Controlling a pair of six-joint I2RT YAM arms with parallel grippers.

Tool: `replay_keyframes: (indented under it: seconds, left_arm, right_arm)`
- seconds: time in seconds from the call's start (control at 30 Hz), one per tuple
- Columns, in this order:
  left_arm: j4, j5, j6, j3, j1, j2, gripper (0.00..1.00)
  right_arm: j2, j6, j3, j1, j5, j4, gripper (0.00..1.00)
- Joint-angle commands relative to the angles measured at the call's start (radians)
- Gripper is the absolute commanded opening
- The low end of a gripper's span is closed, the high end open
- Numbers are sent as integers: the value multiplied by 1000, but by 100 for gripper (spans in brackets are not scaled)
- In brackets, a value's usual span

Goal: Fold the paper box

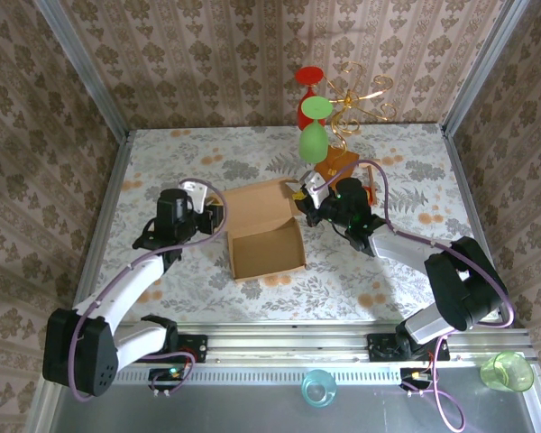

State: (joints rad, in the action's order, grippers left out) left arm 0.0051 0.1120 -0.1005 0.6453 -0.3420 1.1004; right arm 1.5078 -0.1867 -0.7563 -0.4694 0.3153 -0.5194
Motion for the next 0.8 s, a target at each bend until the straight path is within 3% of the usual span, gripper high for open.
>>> replay_keyframes:
  seconds: [0.0,0.2,0.33,0.43,0.67,0.77]
  left_arm:
    - [-2,-30,-8,31,-20,5,33]
    - [-14,-76,-22,39,-76,12,31]
    - [-31,-77,-24,44,-83,16,29]
    - [-35,-70,-36,43,-83,15,21]
    - [-43,-101,-62,46,-95,34,20]
    - [-41,-115,-69,60,-105,47,6]
  right_arm:
    - [15,21,-23,-6,-1,9,0]
    - [12,40,-19,-45,-77,-3,0]
    - [20,50,-13,-54,-119,-19,0]
    - [20,56,-14,-54,-135,-21,0]
    - [12,84,-1,-75,-167,-44,0]
    - [15,110,7,-97,-196,-66,0]
